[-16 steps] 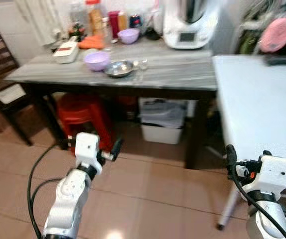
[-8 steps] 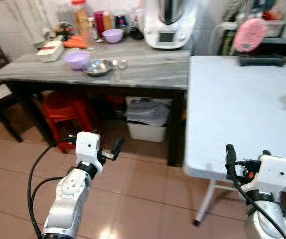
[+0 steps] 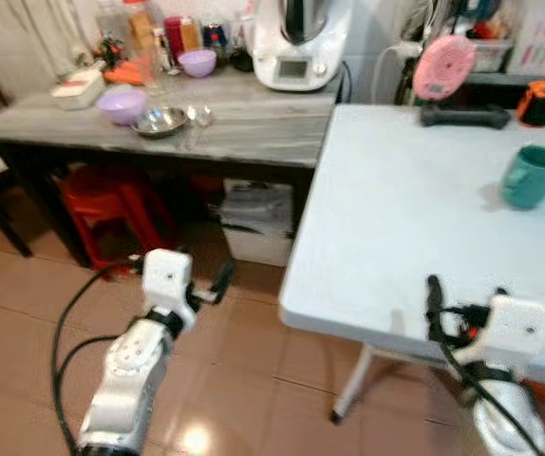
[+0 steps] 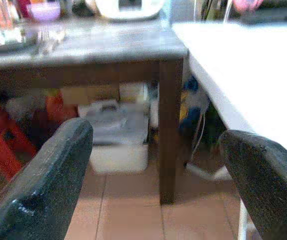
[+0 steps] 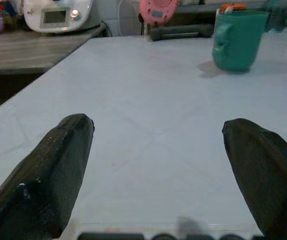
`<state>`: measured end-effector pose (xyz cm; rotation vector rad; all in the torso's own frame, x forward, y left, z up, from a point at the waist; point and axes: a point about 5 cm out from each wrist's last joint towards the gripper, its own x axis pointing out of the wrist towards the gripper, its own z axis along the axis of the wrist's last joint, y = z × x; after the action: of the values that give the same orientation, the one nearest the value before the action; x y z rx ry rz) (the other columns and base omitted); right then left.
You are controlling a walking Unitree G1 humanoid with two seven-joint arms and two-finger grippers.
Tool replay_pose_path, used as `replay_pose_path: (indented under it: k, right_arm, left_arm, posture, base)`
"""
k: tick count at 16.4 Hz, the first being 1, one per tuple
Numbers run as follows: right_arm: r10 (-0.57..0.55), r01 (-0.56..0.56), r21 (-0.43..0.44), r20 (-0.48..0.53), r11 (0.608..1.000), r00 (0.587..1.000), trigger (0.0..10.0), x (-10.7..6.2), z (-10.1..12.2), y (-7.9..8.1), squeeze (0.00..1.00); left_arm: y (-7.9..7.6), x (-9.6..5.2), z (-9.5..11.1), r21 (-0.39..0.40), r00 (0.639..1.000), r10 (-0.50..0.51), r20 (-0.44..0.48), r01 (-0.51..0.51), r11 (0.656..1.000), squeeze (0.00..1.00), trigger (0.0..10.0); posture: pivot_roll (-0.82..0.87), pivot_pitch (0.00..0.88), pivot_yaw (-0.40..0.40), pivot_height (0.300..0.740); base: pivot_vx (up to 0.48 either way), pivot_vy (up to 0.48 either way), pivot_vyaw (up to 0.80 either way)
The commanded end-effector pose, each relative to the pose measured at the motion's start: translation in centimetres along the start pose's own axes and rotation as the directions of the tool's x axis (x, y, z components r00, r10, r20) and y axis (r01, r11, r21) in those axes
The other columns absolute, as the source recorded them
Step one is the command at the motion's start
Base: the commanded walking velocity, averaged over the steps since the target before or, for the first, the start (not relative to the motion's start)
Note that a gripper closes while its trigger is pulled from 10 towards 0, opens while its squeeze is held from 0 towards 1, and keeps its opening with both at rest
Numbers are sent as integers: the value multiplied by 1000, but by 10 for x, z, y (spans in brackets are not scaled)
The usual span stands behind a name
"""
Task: Setting the table
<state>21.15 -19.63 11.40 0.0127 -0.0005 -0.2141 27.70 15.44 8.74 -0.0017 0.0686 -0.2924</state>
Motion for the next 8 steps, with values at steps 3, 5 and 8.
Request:
replay_pose_path:
  k: [3,5,8]
  right_arm:
    - [0,1,-8,17,1000,1000,10000,3,3,1,0]
    - [-5,5,-6,19,1000,1000,10000,4,3,1,0]
    - [-8,9,-7,28,1000,1000,10000,5,5,0,0]
  left_arm:
    - [0,2,4,-26,1000,-3,18,3,1000,0,10000]
    - [-2,3,6,-27,1000,-7,28,8,1000,0,10000]
    - [-4,5,8,-29,999,-26,35,27,999,0,10000]
  posture:
    - [-56,0,114,740]
    - [-60,0,117,740]
    - [-64,0,118,740]
  base:
    - [0,-229,0]
    - [0,0,0]
    - [0,0,-267]
